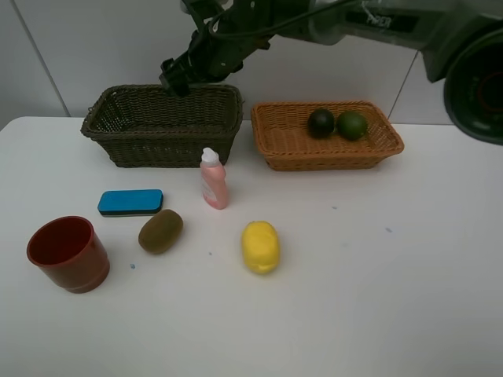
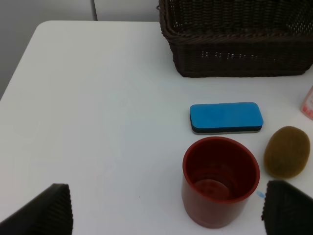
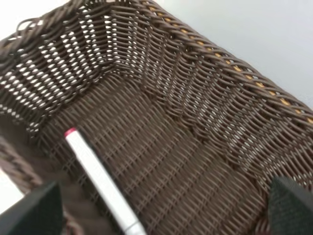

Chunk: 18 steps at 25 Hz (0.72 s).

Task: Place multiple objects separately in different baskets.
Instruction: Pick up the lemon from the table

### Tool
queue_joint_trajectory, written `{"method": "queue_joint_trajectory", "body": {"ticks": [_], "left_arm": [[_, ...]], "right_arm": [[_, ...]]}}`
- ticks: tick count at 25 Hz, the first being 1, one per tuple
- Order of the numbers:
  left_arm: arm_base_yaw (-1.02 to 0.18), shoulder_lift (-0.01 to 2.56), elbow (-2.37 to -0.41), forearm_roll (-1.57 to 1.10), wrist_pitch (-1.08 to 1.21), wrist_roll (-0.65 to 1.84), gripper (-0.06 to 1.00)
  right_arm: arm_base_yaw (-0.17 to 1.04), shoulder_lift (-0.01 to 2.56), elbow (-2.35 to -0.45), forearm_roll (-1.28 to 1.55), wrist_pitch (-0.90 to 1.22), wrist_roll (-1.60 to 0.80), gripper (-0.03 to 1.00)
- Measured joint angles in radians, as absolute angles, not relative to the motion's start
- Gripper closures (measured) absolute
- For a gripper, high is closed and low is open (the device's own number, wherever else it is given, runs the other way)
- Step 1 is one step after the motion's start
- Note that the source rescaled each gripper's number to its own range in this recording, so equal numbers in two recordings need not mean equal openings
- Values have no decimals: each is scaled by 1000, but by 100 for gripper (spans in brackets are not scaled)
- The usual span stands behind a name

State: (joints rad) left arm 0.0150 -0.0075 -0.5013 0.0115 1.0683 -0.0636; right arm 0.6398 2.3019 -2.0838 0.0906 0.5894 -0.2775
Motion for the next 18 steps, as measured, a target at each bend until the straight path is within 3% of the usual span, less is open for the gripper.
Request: {"method": "queue_joint_trajectory", "body": {"ticks": [18], "left_arm": [[15,-7,-501,12,1068,-64,-5]], "right_arm": [[640,2098,-2086,-24,1145,54,8]]}}
